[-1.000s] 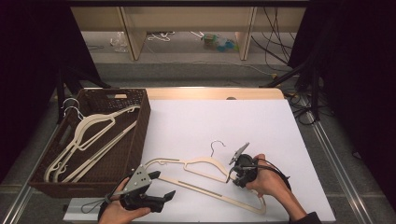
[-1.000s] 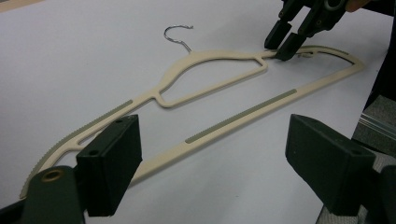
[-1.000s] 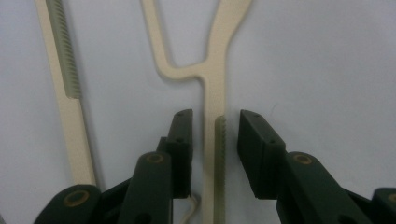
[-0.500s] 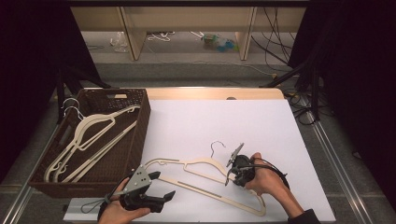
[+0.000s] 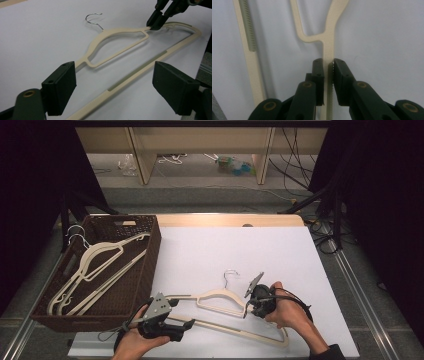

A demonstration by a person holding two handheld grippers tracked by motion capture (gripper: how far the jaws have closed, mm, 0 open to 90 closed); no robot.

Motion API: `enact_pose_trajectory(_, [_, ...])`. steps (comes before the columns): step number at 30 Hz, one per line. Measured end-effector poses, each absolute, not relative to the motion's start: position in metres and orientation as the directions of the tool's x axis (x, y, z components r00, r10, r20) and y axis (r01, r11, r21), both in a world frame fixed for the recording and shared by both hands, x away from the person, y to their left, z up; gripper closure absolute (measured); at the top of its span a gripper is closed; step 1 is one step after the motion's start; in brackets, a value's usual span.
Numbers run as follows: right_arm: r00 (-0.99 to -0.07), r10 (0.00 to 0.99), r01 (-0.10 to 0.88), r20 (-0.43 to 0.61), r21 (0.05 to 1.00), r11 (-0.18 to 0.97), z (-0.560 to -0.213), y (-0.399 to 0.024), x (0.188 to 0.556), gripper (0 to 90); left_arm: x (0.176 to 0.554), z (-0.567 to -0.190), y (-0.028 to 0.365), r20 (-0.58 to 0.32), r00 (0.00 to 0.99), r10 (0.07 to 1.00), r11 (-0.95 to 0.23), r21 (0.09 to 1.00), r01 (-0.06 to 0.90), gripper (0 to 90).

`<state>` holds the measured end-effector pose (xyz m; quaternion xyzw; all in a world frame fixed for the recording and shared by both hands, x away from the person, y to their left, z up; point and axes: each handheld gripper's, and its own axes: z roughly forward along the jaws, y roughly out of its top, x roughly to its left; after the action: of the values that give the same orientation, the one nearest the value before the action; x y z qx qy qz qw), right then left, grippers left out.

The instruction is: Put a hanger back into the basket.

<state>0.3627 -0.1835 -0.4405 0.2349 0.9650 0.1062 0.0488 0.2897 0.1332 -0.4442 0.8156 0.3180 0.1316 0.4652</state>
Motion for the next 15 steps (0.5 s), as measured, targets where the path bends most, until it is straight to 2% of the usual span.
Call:
enact_pose_trajectory(1, [-0.884,0.464,0.439,-0.055,0.243,0.865,-0.439,-0.183,0.361,80.3,0.297,-0.444,0.126,-0.081,0.756,0.65,-0.362,0.841,0.402,20.6])
enact_pose_trajectory(3, [-0.884,0.463,0.437,-0.065,0.24,0.867,-0.434,-0.183,0.359,80.3,0.305,-0.441,0.121,-0.082,0.752,0.654,-0.364,0.838,0.408,28.3])
enact_pose_trajectory(8, [-0.886,0.451,0.413,-0.102,0.267,0.871,-0.422,-0.185,0.351,80.3,0.324,-0.44,0.106,-0.074,0.761,0.645,-0.387,0.826,0.409,23.5])
enact_pose_trajectory(9, [-0.889,0.445,0.406,-0.106,0.268,0.874,-0.421,-0.184,0.35,80.3,0.335,-0.443,0.098,-0.074,0.775,0.628,-0.439,0.788,0.431,22.7])
enact_pose_trajectory(15, [-0.892,0.436,0.395,-0.115,0.27,0.878,-0.418,-0.183,0.346,80.3,0.358,-0.456,0.081,-0.042,0.767,0.64,-0.48,0.757,0.443,24.5])
